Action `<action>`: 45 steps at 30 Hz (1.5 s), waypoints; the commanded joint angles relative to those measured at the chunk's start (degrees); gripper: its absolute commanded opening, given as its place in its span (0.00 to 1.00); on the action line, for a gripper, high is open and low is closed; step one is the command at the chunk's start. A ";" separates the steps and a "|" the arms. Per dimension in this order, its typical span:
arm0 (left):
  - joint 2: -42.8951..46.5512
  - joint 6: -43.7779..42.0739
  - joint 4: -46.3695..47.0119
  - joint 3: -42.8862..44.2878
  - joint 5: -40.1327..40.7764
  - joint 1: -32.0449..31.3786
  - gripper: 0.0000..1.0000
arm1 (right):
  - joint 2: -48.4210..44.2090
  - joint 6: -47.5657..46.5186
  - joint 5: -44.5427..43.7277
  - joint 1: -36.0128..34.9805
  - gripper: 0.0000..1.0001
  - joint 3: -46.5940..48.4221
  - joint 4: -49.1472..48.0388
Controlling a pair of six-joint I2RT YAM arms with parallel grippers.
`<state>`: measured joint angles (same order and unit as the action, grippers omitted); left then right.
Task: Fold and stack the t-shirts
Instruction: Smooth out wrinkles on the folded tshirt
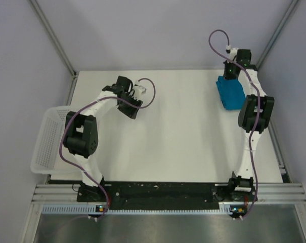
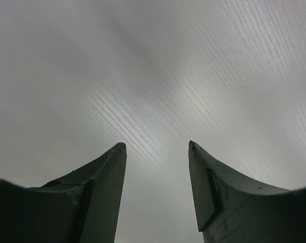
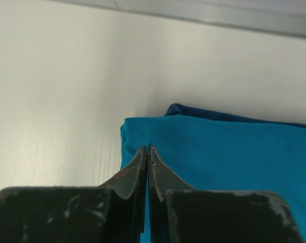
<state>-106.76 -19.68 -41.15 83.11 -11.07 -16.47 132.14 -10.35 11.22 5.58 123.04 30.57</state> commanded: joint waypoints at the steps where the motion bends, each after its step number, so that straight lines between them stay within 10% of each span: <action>1: 1.73 -0.97 1.07 -0.23 -0.44 0.12 0.57 | 5.49 7.27 4.42 0.31 0.00 3.96 -1.47; 15: 1.99 -1.76 0.54 0.03 -0.53 0.12 0.57 | 2.44 9.91 5.04 -2.42 0.04 3.96 -5.78; 19: 3.66 -2.03 0.98 -0.31 -0.36 0.12 0.57 | -7.83 8.77 8.19 -2.42 0.25 -2.69 -6.39; 25: 11.91 -2.11 7.56 -7.34 -1.15 0.65 0.61 | -30.06 9.20 10.13 -2.51 0.99 -31.34 -18.15; 31: 23.16 -0.54 17.49 -18.84 -3.52 3.72 0.68 | -50.28 14.47 7.68 -2.68 0.99 -62.01 -33.96; 36: 35.20 3.94 35.83 -33.86 -4.66 8.11 0.72 | -60.66 14.74 3.02 -3.12 0.99 -78.72 -40.84; 39: 40.56 7.98 48.40 -44.58 -5.54 12.15 0.97 | -65.59 14.83 2.49 -3.12 0.99 -87.42 -44.79; 45: 47.78 13.70 74.78 -63.93 0.34 15.15 0.99 | -74.03 15.36 0.47 -3.21 0.99 -103.77 -55.86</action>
<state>-62.41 -11.35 10.35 26.59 -13.85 -2.00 63.72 4.16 14.06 3.01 26.26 -12.05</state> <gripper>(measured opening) 0.985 0.986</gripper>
